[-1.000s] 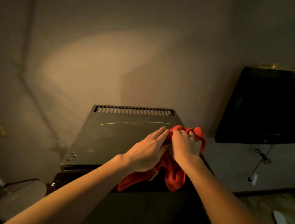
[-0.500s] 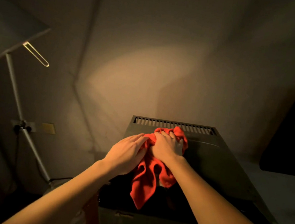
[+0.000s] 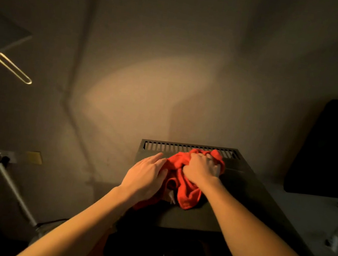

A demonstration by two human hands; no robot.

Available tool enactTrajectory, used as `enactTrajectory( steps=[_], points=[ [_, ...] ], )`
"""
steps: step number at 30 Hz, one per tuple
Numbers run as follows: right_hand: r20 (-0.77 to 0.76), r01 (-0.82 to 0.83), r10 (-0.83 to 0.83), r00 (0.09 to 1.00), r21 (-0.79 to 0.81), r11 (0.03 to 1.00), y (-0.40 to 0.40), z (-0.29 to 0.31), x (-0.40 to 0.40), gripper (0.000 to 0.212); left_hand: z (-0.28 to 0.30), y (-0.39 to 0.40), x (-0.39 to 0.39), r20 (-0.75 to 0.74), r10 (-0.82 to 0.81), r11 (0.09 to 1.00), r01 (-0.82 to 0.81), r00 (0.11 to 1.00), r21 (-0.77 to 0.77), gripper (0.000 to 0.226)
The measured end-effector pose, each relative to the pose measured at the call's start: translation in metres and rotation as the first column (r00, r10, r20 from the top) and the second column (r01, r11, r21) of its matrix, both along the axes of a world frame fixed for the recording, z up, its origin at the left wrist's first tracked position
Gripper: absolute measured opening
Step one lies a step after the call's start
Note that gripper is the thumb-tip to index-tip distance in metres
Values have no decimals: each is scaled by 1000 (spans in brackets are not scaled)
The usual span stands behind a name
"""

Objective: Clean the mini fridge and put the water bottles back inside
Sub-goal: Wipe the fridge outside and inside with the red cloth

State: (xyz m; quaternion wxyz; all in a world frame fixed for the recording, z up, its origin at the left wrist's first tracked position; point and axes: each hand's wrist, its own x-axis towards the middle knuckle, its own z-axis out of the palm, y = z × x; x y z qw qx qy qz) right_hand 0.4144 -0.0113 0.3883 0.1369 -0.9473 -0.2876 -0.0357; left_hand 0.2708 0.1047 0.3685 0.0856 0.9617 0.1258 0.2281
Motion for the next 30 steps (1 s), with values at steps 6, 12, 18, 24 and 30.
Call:
enactTrajectory(
  steps=[6, 12, 18, 24, 30],
  points=[
    [25, 243, -242, 970, -21, 970, -94, 1, 49, 43, -7, -13, 21, -12, -121, 992, 122, 993, 35, 34],
    [48, 122, -120, 992, -33, 992, -111, -2, 39, 54, -11, -25, 29, 10, -140, 990, 139, 990, 34, 34],
    [-88, -215, 206, 975, -121, 969, -69, -5, 24, 98, -12, -34, 37, 5, -73, 996, 73, 997, 57, 29],
    [107, -308, 304, 947, 17, 951, -80, -3, 56, 63, -10, -65, 49, 26, 60, 996, -62, 998, 63, 33],
    [78, -397, 391, 917, 109, 911, -139, -4, 94, 62, -10, -130, 66, 68, 171, 980, -177, 983, 93, 31]
  ],
)
